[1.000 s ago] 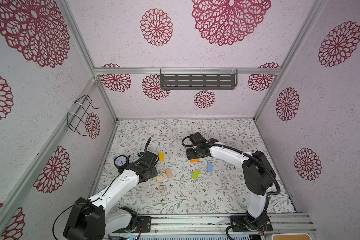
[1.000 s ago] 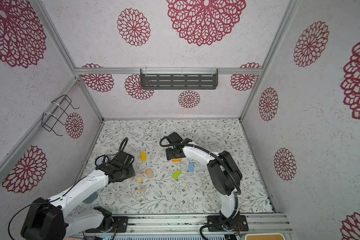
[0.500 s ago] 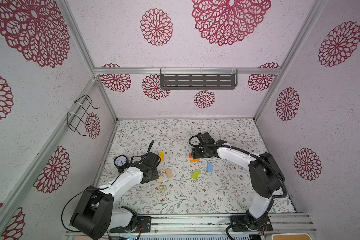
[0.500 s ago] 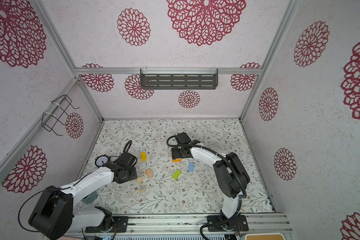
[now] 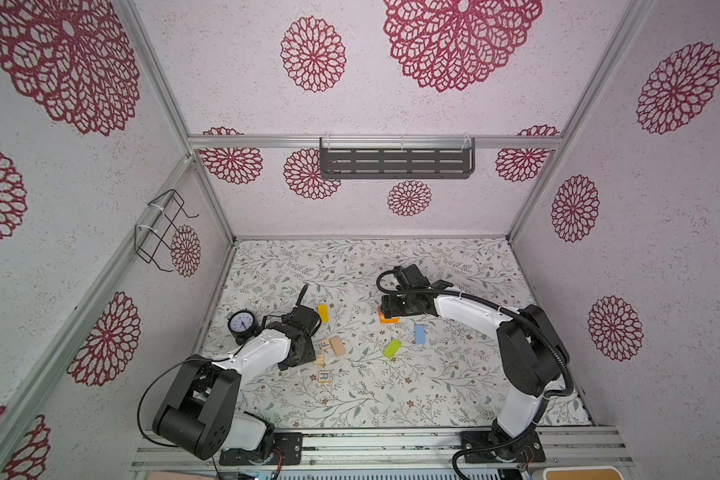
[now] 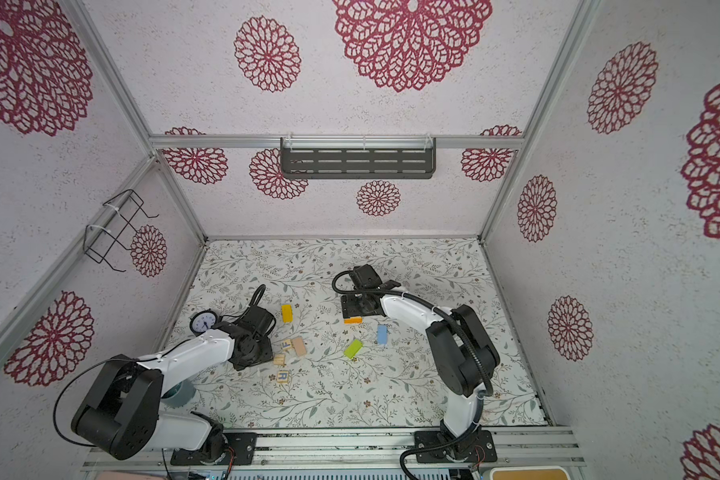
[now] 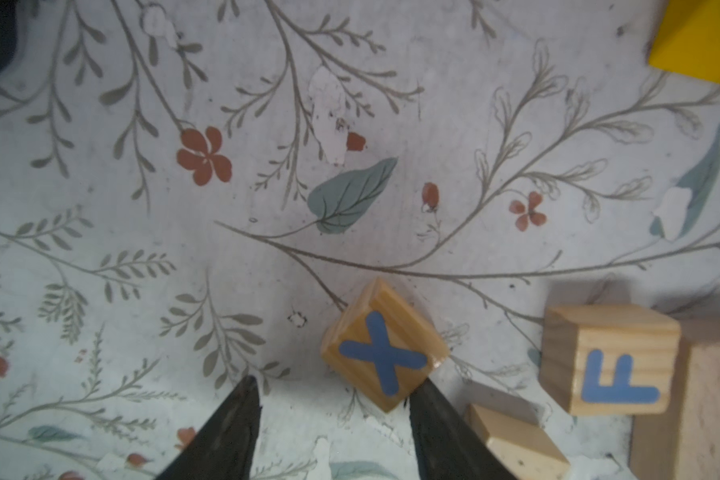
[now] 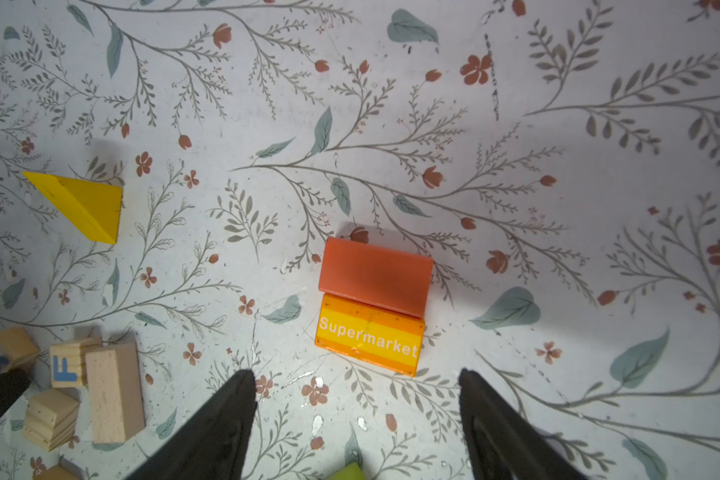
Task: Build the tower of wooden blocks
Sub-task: 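Lower the left gripper onto the wooden X cube and grasp it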
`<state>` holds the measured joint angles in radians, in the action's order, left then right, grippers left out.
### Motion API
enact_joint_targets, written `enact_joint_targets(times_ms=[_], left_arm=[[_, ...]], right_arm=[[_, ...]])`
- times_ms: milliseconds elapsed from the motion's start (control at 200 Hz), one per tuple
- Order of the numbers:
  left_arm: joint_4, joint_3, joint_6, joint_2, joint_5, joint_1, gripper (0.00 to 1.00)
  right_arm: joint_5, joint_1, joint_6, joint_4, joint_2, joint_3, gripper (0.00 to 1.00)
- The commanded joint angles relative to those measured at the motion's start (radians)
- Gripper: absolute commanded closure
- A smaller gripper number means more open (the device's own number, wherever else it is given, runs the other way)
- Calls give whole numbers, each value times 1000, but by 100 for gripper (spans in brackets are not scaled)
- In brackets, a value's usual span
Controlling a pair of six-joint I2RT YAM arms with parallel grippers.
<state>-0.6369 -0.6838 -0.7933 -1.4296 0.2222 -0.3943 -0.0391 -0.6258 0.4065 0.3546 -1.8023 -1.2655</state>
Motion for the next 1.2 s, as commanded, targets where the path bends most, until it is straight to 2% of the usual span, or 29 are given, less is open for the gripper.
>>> enact_joint_targets(times_ms=[0,530,916,1196], left_arm=[[25,-26,-11,-21,7,12,39],[52,-74,12,-79,-10,67,40],[68,-85,15,-102,-22,74,54],[62,-91,22,-96,-32,74,70]], right_arm=[[-7,8,-15,-15,29,2,20],[-10,14,-18,-12,20,-1,20],[0,15,-20,-8,22,2,20],[5,15,-24,-3,35,4,18]])
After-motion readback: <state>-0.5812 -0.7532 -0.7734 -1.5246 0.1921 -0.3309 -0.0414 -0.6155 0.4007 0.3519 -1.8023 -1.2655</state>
